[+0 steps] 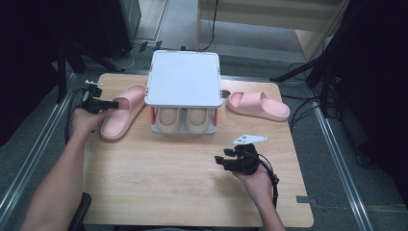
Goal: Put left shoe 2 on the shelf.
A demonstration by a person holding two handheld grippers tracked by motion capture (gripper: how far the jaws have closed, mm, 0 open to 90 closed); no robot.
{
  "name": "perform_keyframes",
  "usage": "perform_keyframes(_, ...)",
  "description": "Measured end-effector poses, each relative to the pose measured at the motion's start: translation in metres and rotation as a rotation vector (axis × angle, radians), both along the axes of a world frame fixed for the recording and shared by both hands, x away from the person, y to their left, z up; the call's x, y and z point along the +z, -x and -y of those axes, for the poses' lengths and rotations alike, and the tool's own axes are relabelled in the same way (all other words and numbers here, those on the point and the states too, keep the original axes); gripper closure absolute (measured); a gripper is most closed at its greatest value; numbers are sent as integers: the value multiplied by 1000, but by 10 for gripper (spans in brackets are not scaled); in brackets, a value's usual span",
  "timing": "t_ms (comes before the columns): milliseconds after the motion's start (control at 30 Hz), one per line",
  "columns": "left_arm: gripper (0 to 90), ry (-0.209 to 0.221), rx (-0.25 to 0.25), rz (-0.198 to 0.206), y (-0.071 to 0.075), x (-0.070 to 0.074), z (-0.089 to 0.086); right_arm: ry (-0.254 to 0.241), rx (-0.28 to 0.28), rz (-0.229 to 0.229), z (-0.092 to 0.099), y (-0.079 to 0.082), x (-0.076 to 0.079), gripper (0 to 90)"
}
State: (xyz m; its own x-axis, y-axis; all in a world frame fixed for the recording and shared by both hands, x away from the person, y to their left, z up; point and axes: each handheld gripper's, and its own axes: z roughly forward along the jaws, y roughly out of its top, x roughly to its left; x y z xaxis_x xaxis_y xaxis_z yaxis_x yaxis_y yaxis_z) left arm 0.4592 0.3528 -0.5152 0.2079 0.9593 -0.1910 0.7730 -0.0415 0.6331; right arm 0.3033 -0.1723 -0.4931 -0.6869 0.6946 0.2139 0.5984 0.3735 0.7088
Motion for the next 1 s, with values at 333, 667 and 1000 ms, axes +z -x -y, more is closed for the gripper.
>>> perform_keyframes(333, 813, -3, 67, -54, 7, 9, 0, -8, 18, 3, -4, -4, 1, 494)
perform_keyframes(667, 818, 27, 94, -49, 21, 24, -3, -4, 65, -1, -15, -9, 0, 494)
perform_keyframes(1000, 816, 18, 111, -33, 19, 60, 8, -21, 90, -13, -24, -16, 0, 493)
